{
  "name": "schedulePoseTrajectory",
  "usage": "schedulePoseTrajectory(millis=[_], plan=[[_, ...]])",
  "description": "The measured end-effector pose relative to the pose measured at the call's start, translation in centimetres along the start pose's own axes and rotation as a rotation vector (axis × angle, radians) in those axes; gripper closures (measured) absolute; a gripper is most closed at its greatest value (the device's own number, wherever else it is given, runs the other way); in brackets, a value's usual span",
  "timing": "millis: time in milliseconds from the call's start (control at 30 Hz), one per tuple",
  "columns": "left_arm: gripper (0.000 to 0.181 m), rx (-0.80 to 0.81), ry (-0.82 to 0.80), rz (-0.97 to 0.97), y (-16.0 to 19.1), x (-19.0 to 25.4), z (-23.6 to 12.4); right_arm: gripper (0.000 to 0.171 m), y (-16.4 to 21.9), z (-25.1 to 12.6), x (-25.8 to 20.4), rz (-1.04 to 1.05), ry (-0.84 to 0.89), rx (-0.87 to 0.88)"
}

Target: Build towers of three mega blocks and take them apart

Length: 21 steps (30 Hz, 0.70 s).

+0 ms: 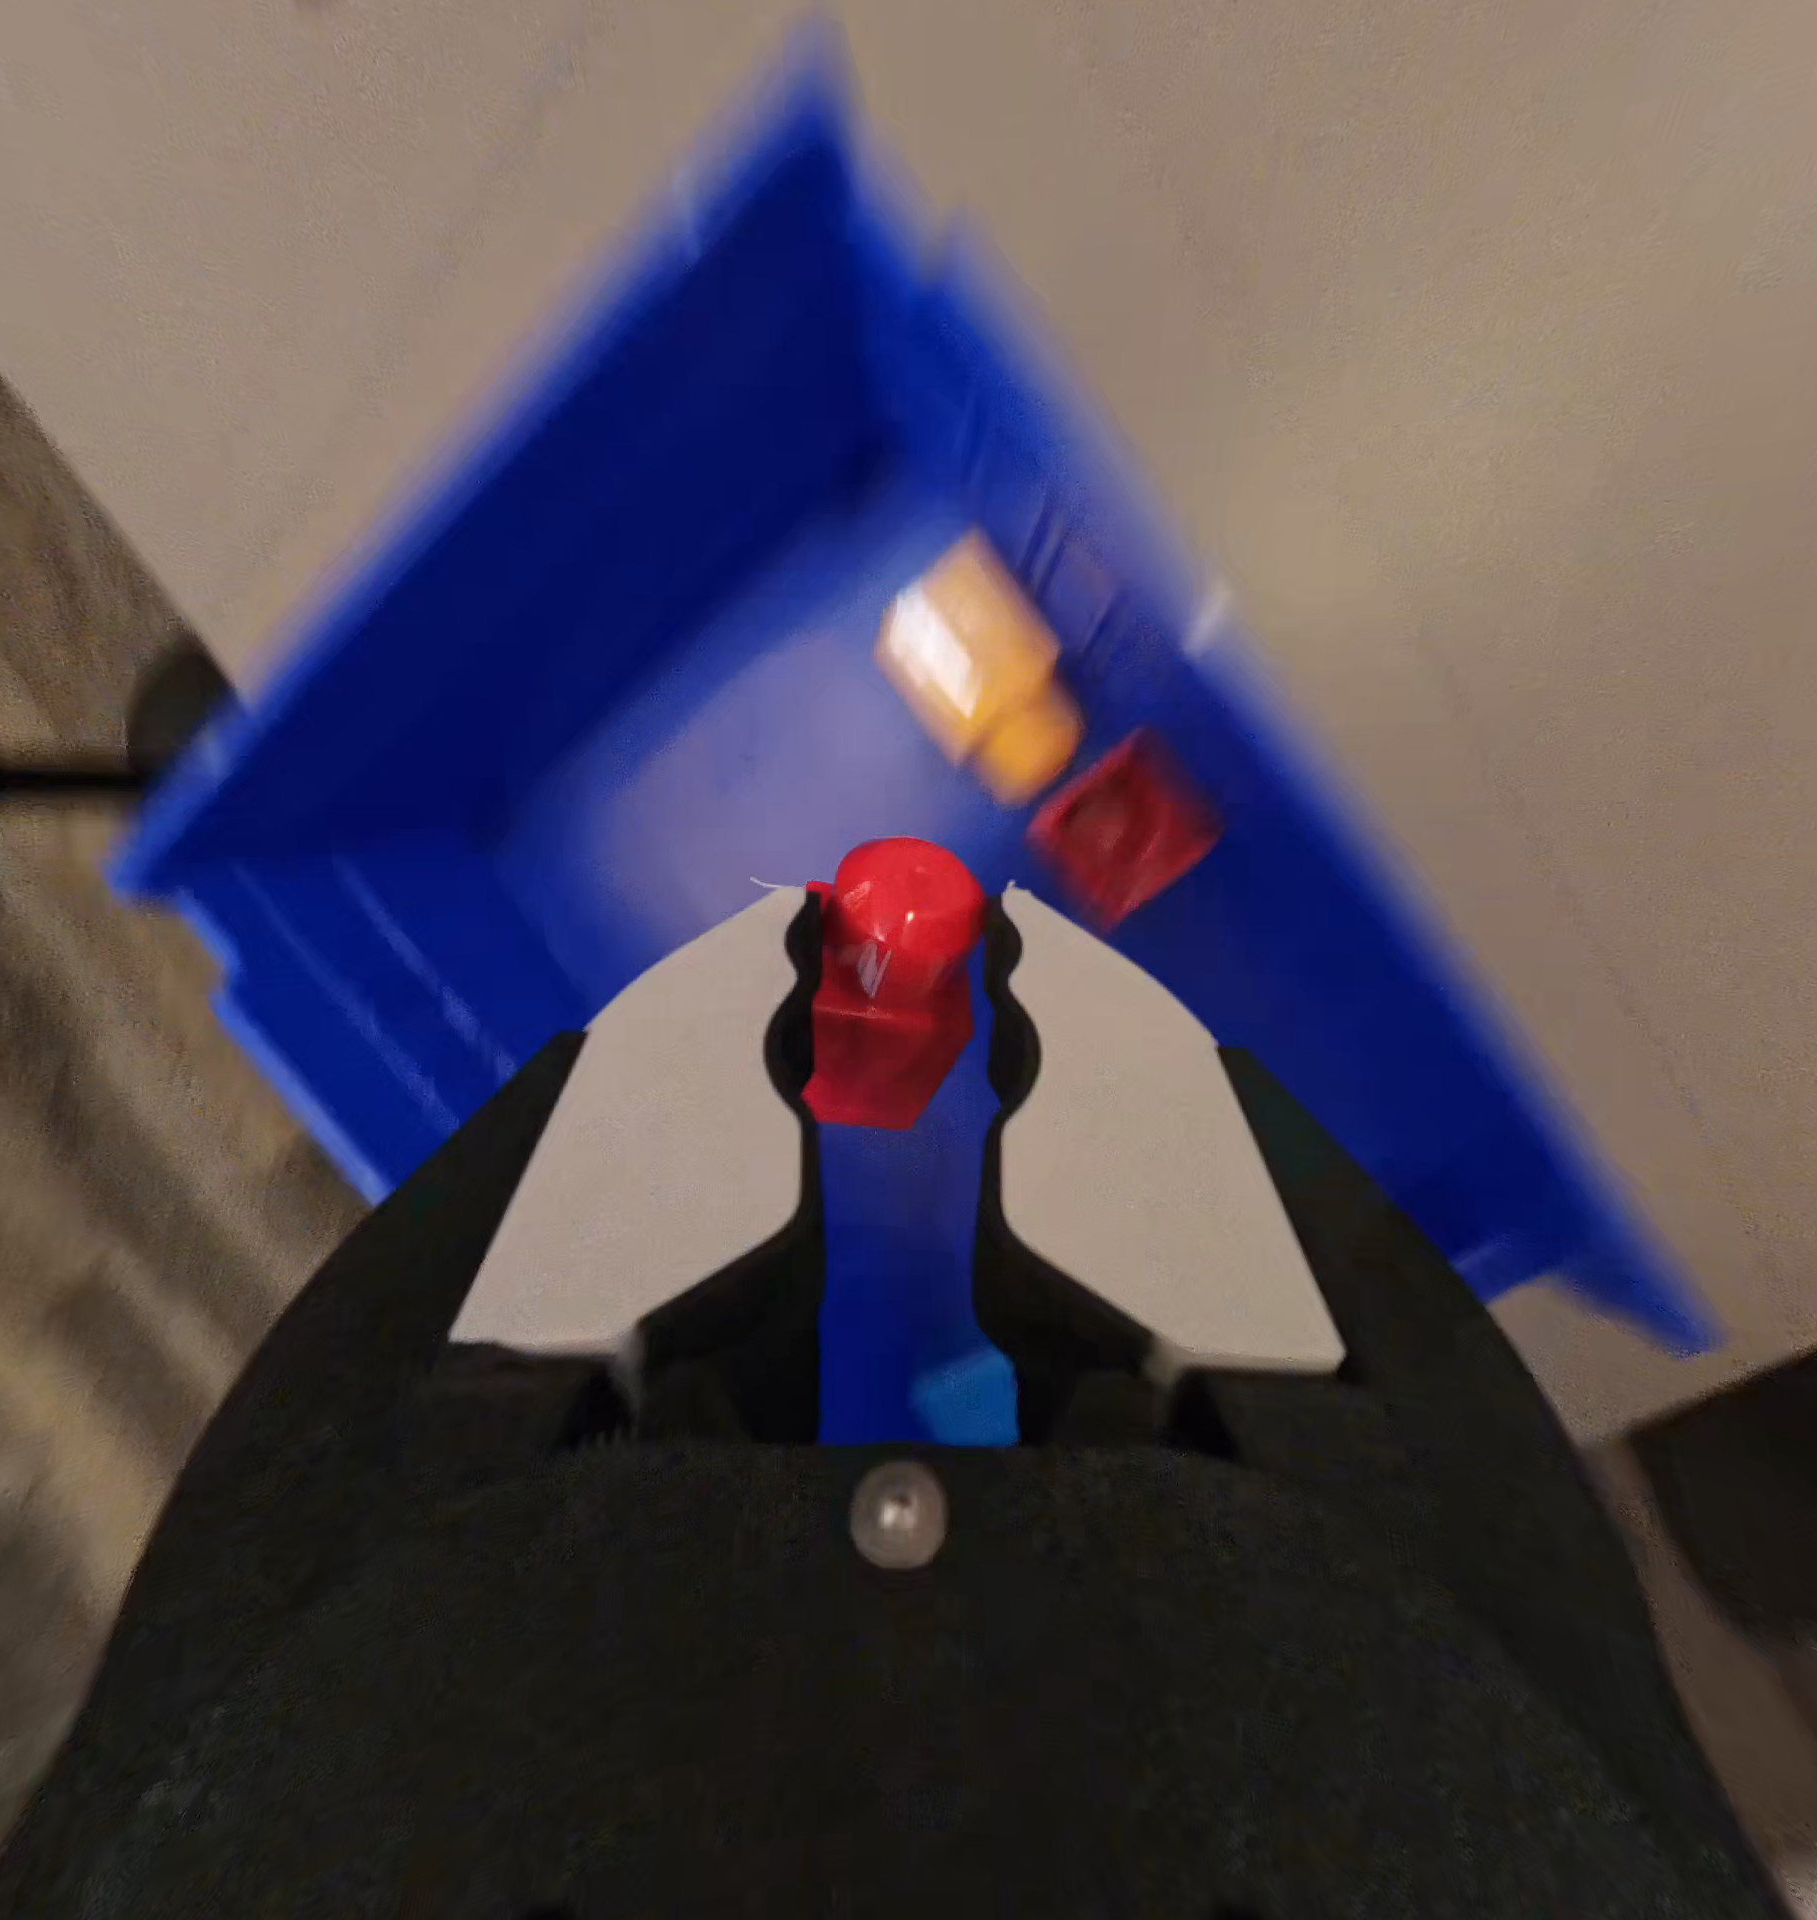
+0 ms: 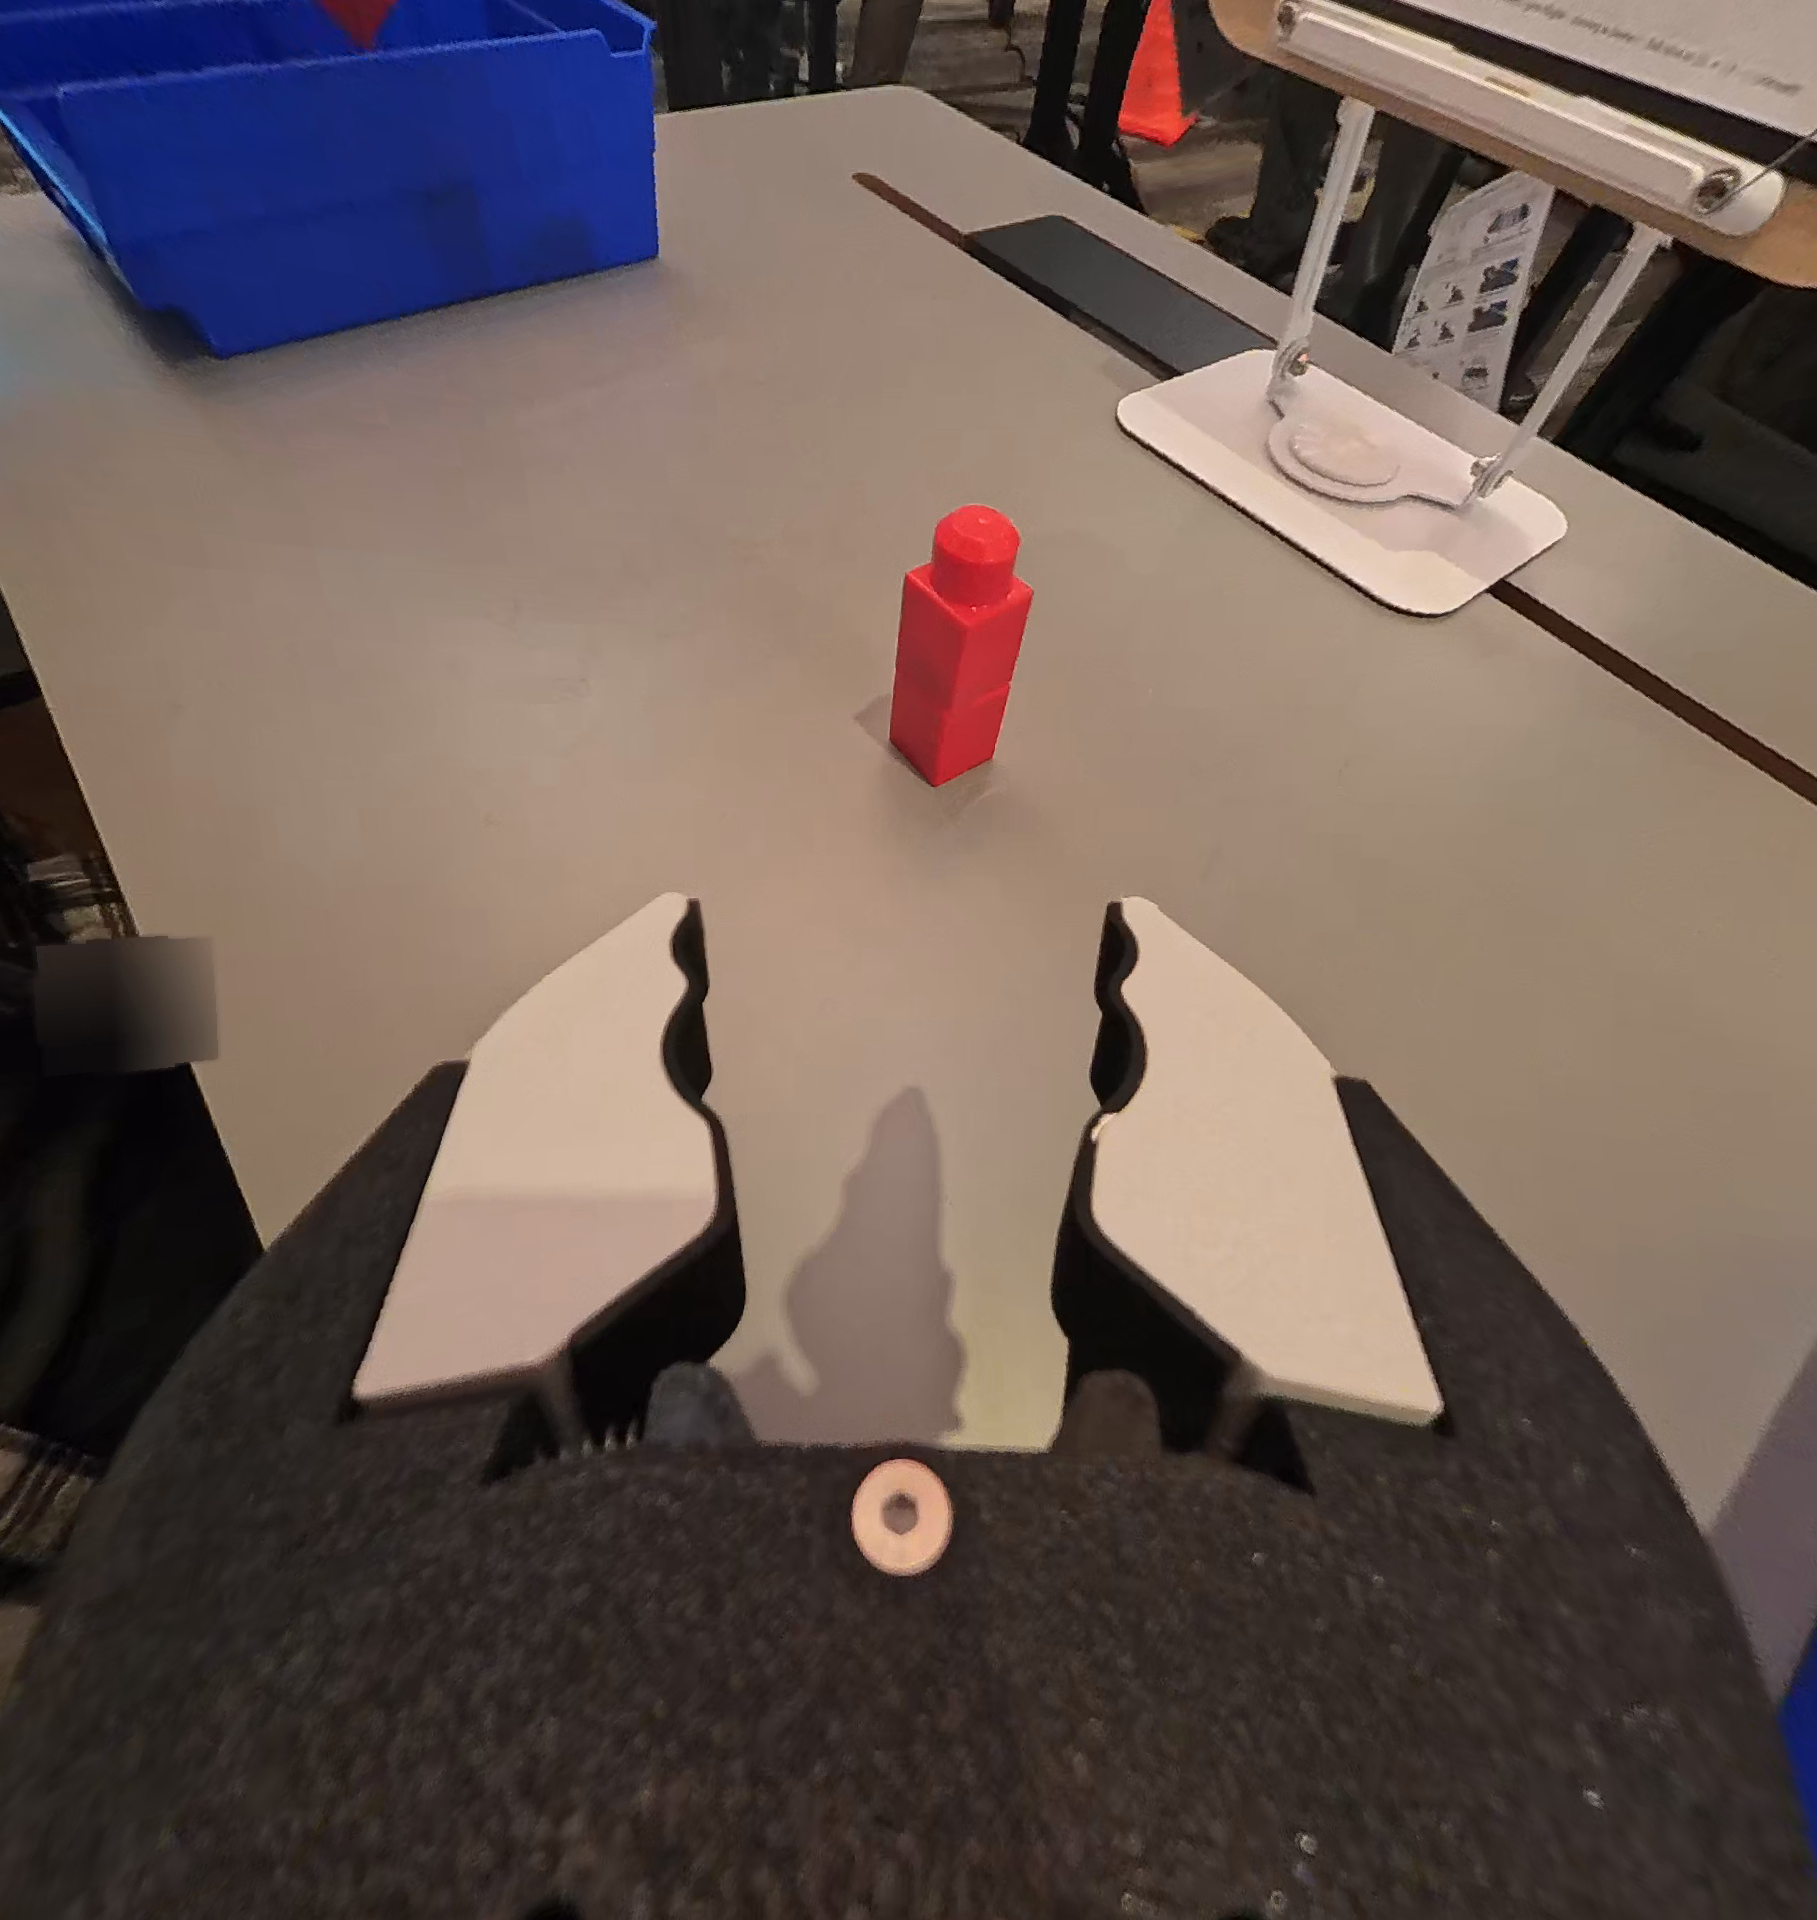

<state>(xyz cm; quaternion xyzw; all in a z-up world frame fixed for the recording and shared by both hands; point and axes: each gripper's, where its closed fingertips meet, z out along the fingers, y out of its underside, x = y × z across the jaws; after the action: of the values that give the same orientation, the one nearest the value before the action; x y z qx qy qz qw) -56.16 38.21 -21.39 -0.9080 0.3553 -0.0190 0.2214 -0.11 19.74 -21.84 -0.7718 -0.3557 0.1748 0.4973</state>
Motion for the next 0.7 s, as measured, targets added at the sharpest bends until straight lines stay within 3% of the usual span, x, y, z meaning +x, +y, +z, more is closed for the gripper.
schedulePoseTrajectory(millis=[33,133,300,500,700], plan=[[0.152,0.163,0.038,0.006,-3.6,1.6,-1.3,0.1,0.0,-0.1,0.1,0.006,0.001,0.01],[0.152,0.636,0.201,0.042,-13.8,8.5,-5.3,0.101,0.3,-0.3,0.3,0.033,0.007,0.026],[0.153,0.971,0.668,0.091,-23.5,22.7,-6.5,0.102,1.2,-0.9,0.1,0.058,0.007,0.03],[0.152,1.1,0.868,0.228,-27.8,33.9,-2.5,0.103,2.0,-2.0,0.1,0.069,0.023,0.027],[0.152,1.071,0.886,0.247,-28.6,37.1,1.6,0.104,2.8,-2.5,0.5,0.09,0.027,0.031]])
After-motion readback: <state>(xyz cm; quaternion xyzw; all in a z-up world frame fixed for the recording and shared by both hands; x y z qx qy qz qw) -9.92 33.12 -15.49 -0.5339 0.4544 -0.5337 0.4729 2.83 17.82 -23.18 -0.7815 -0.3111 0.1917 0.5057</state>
